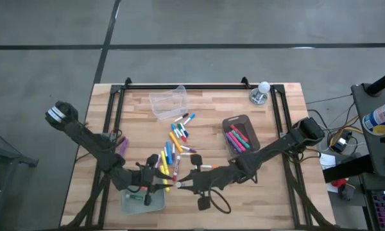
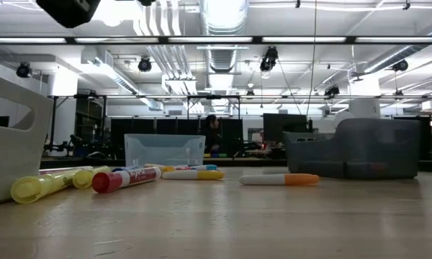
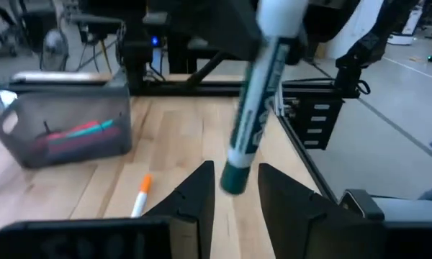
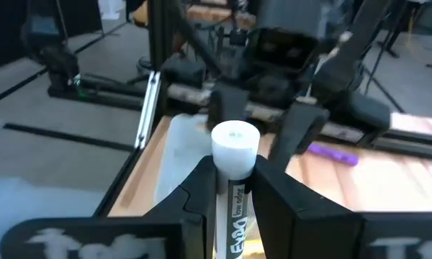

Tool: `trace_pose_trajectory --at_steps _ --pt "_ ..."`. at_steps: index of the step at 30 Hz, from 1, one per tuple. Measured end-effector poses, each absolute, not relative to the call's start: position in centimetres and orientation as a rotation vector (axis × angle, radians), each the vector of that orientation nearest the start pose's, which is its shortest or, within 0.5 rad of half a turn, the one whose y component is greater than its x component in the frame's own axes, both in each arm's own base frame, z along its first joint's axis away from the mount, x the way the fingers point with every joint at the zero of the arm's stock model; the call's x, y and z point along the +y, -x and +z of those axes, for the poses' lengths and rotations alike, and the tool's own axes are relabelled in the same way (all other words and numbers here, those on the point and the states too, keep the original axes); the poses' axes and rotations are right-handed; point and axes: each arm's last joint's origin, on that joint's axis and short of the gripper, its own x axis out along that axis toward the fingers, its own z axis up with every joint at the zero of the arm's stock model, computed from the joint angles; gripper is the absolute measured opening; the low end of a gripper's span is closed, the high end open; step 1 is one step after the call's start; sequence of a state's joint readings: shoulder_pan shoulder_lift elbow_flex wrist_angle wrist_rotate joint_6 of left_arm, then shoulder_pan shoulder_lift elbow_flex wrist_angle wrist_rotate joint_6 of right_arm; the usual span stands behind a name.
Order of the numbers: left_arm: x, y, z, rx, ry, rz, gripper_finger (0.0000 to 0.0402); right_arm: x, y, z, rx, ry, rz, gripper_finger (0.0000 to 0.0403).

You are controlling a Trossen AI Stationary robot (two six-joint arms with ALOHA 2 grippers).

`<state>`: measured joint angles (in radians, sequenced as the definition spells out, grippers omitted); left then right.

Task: Pick & Place Markers
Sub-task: Put the green marker pen into the gray bin

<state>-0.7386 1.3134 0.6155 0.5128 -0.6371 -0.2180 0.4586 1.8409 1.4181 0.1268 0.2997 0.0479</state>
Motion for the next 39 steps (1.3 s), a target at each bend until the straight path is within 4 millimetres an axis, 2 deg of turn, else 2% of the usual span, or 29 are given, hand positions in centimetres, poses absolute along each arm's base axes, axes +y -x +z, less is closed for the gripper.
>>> trace_pose_trajectory --at_steps 6,13,18,25,29,35,39 --pt "-17.9 -22.2 22.2 0.116 0.037 -0.142 0.0123 17.8 -39.6 27.9 0.272 0.059 0.142 0.0063" --pt "-18.2 -23.2 22.2 0.104 0.000 -0.044 0.0152 17.6 -39.7 27.9 0.265 0.052 0.138 0.0063" --pt "-18.4 -23.4 23.0 0.078 -0.002 -0.055 0.0154 17.8 -39.6 27.8 0.265 0.048 0.143 0.0063" --pt "-18.4 -23.4 22.9 0.081 -0.004 -0.055 0.0152 17.7 -39.7 28.0 0.224 0.044 0.143 0.0063" --pt "-18.4 -23.4 22.9 0.082 0.004 -0.055 0.0127 17.8 -39.6 27.9 0.229 0.046 0.147 0.0063" --pt "-18.4 -23.4 22.8 0.089 0.003 -0.051 0.0046 17.7 -39.6 27.7 0.231 0.046 0.147 0.0069" --pt "-18.4 -23.4 22.8 0.094 0.004 -0.050 0.0046 17.7 -39.6 27.5 0.241 0.033 0.145 0.0074"
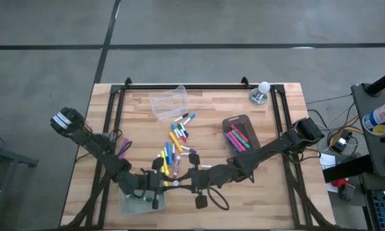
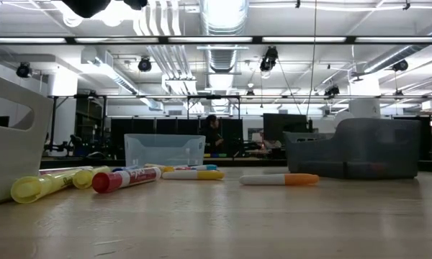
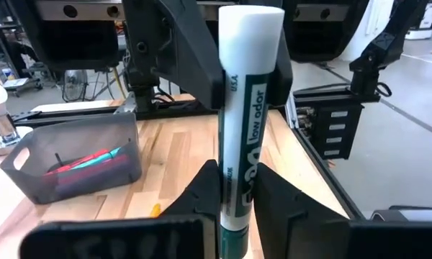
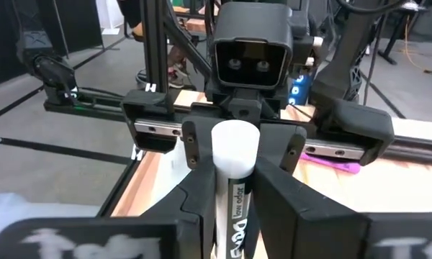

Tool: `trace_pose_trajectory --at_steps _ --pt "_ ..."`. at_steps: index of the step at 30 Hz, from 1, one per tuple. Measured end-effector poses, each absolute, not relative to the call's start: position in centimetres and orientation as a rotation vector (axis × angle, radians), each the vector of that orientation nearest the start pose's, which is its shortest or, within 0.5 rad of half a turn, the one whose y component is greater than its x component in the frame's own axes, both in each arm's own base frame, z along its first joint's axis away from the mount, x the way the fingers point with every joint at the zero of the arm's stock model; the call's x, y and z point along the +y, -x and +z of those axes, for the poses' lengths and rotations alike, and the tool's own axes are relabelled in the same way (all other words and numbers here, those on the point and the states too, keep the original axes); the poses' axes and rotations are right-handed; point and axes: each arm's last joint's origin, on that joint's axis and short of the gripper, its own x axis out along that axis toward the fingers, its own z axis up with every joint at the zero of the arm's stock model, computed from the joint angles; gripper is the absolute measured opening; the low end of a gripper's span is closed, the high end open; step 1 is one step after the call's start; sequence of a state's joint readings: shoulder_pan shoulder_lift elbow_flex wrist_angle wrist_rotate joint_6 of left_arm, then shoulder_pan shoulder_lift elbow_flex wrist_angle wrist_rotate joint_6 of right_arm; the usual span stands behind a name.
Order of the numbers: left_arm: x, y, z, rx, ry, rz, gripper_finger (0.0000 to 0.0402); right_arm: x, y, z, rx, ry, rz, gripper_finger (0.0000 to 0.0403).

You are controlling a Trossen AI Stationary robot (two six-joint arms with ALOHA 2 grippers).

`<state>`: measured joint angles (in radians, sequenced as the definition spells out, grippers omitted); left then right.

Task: Pick & Place Markers
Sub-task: Put the green marker pen into the gray bin

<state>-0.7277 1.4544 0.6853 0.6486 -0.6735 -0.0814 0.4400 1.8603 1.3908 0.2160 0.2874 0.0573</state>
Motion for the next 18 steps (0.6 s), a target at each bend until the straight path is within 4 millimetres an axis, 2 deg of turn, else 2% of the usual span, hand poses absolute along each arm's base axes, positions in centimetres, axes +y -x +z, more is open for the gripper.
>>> trace_pose_trajectory --at_steps 10,18 --pt "-17.4 -22.2 21.7 0.322 0.037 0.026 0.0046 17.5 -39.1 26.0 0.390 0.069 0.132 0.0119" --pt "-17.1 -20.9 22.2 0.553 0.106 0.099 0.0046 17.4 -38.9 25.4 0.442 0.038 0.121 0.0134"
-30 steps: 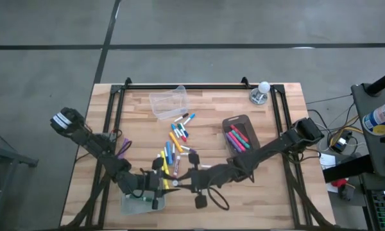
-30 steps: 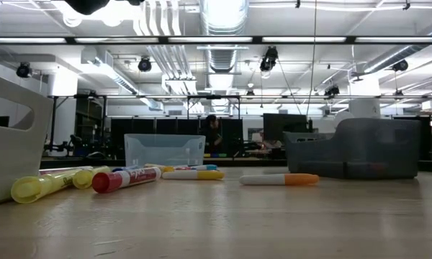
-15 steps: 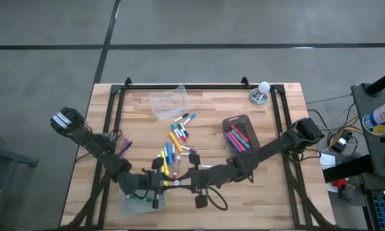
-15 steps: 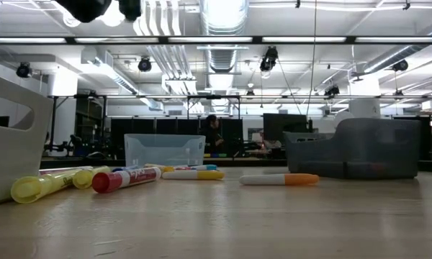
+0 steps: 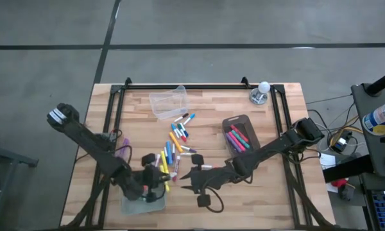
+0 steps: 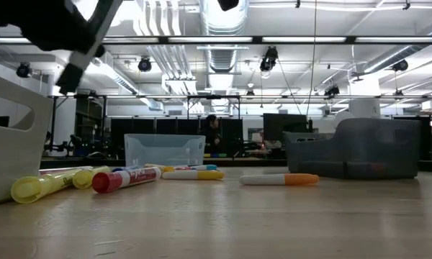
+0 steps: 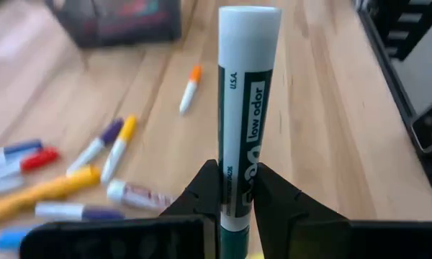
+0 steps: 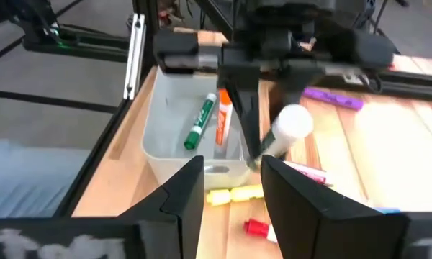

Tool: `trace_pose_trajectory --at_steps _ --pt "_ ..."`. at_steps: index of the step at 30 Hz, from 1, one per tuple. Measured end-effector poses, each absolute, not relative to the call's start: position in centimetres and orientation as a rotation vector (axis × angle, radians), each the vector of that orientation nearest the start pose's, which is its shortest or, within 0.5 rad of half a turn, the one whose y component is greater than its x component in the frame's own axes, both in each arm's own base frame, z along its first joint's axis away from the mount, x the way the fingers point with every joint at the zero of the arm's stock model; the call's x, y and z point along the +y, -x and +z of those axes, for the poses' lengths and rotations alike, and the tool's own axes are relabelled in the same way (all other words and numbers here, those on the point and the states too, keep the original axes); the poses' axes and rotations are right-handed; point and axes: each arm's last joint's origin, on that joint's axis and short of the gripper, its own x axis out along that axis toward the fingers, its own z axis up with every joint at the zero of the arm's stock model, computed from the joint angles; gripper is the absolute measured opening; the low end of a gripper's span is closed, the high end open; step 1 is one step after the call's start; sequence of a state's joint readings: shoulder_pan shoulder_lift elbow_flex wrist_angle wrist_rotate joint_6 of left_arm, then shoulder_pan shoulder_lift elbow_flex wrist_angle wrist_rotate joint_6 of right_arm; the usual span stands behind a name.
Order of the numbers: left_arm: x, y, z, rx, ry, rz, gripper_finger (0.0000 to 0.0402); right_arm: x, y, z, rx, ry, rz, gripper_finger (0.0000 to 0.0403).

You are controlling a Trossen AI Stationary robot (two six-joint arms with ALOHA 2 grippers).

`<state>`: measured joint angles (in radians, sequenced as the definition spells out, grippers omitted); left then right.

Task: Pick & Place Markers
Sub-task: Put the green marker pen into the gray bin

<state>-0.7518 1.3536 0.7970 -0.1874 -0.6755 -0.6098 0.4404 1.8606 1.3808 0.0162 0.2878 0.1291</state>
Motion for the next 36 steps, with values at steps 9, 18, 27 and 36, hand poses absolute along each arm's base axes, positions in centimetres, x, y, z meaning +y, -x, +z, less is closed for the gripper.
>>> trace_pose_trajectory --at_steps 9,18,27,36 --pt "-18.6 -19.4 25.2 0.677 0.164 0.103 0.0046 17.3 -38.7 24.8 0.474 0.025 0.112 0.0124" --pt "-17.9 -17.5 23.8 0.902 0.271 0.205 0.0046 17.3 -38.6 24.6 0.480 0.024 0.110 0.0116" --pt "-19.7 -16.9 25.3 0.905 0.289 0.063 0.0046 17.3 -38.6 24.6 0.479 0.025 0.108 0.0127" --pt "-19.5 -16.4 25.2 0.923 0.274 0.101 0.0046 17.3 -38.6 24.5 0.483 0.009 0.105 0.0125"
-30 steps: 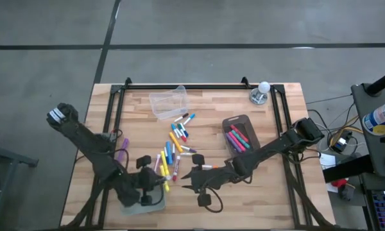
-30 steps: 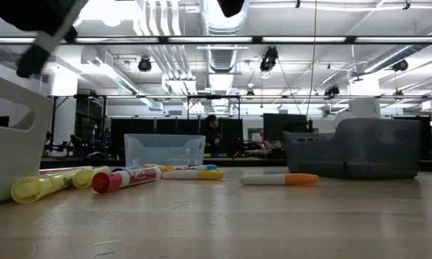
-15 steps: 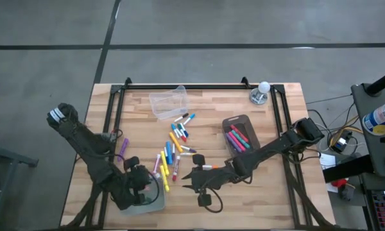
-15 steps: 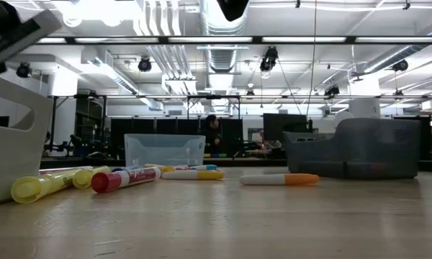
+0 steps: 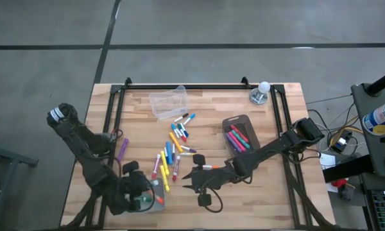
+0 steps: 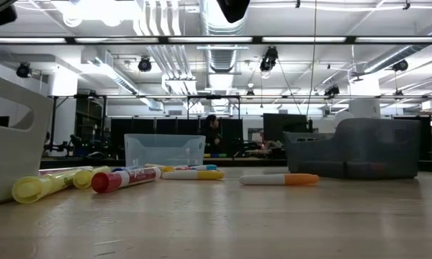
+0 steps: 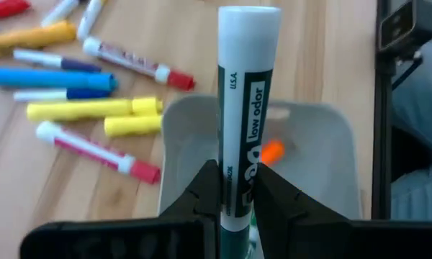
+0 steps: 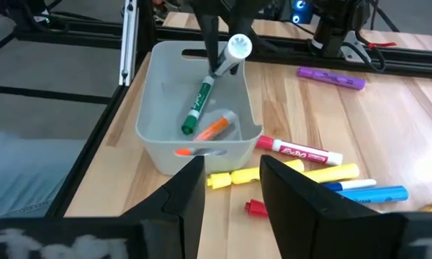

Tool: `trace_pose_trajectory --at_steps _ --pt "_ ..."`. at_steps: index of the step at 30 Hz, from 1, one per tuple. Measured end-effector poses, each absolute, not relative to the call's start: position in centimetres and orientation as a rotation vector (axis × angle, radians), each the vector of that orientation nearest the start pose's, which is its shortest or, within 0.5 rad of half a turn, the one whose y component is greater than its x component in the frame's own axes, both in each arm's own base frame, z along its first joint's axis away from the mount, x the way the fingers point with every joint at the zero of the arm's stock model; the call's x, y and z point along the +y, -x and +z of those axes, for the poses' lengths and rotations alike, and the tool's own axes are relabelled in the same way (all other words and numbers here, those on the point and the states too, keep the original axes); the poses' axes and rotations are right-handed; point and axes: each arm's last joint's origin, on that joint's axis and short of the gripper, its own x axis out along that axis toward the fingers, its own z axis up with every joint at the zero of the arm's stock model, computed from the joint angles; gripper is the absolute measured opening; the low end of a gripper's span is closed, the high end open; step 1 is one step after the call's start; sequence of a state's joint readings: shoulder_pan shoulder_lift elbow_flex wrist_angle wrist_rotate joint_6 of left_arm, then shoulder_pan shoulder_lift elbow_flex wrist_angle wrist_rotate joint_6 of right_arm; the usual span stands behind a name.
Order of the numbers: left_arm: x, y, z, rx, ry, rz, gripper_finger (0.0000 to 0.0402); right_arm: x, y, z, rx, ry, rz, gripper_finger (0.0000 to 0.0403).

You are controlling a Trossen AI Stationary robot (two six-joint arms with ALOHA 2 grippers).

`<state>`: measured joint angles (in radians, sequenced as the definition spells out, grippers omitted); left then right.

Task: Pick & Place Markers
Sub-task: Put the green marker pen into the gray bin, then put the red marker pen into the gray bin

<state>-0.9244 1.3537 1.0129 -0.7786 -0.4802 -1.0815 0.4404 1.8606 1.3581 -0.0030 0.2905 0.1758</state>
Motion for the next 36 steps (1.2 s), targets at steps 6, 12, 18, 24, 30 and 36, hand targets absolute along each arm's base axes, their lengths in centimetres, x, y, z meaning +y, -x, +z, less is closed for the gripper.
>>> trace_pose_trajectory --at_steps 6,12,18,24,30,36 --pt "-20.1 -16.1 24.6 1.094 0.344 0.016 0.0058 17.2 -38.5 24.1 0.495 0.013 0.103 0.0116" --pt "-20.6 -16.3 24.1 1.124 0.357 -0.012 0.0088 17.2 -38.4 23.9 0.499 0.014 0.102 0.0110" --pt "-20.7 -16.5 23.8 1.094 0.331 0.017 0.0095 17.2 -38.4 23.9 0.499 0.010 0.102 0.0112" --pt "-20.7 -16.6 23.8 1.069 0.305 0.021 0.0116 17.2 -38.4 23.9 0.499 0.007 0.101 0.0117" --pt "-20.4 -16.9 23.9 0.974 0.195 0.046 0.0123 17.1 -38.3 23.6 0.511 0.007 0.100 0.0115" --pt "-19.9 -17.4 24.4 0.743 0.017 0.170 0.0123 17.0 -38.0 22.7 0.538 -0.046 0.079 0.0102"
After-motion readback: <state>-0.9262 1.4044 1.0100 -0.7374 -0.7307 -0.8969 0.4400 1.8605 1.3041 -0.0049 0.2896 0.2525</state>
